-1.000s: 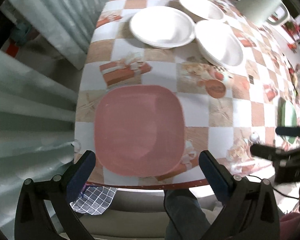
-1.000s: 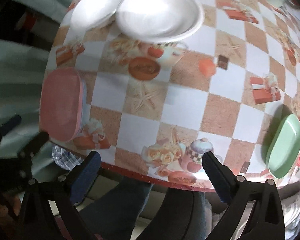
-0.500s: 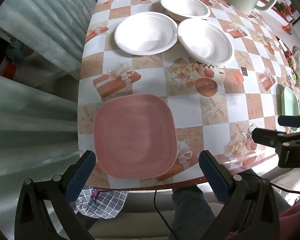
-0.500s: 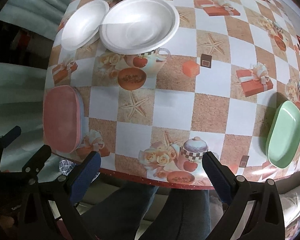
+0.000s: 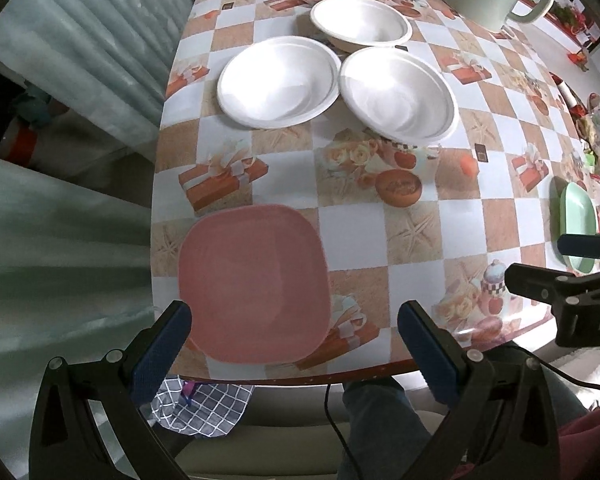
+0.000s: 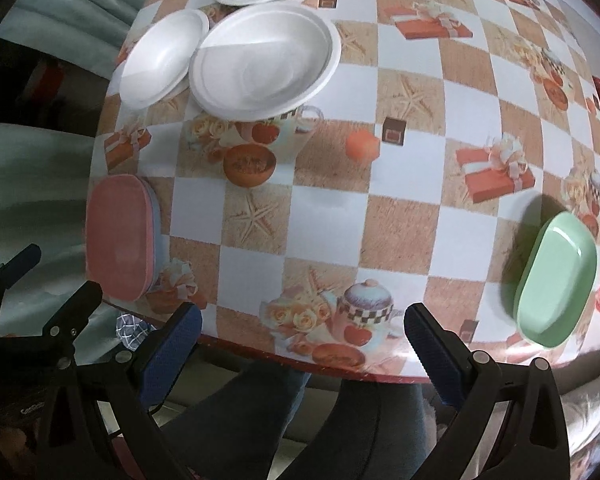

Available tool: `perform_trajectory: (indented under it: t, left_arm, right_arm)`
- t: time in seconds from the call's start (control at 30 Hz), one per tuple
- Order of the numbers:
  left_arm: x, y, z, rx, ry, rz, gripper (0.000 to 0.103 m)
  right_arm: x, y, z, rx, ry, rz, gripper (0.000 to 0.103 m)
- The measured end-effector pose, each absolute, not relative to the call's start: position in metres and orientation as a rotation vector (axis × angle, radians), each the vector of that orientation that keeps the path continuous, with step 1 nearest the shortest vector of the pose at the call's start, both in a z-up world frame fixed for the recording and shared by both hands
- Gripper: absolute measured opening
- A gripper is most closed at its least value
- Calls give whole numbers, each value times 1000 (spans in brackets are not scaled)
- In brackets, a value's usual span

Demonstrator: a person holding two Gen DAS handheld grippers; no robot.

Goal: Organize plates and bowls
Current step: 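Move both grippers toward the mint-green square plate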

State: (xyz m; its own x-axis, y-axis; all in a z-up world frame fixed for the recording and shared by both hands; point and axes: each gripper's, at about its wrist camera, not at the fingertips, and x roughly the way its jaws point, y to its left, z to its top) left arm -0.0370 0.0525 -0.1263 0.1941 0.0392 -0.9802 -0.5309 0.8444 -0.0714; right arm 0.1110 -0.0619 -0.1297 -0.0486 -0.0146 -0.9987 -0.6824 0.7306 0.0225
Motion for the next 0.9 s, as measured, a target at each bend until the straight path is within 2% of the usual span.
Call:
perform_trajectory:
  t: [0.5, 0.9]
  left_arm:
    - [59, -46, -92, -328, 1402, 383, 103]
    - [111, -104, -82, -201, 1438, 328, 103]
  right_arm:
    - [200, -158, -107, -515, 1582, 579, 102]
    - [259, -241, -99, -335, 1622, 475, 102]
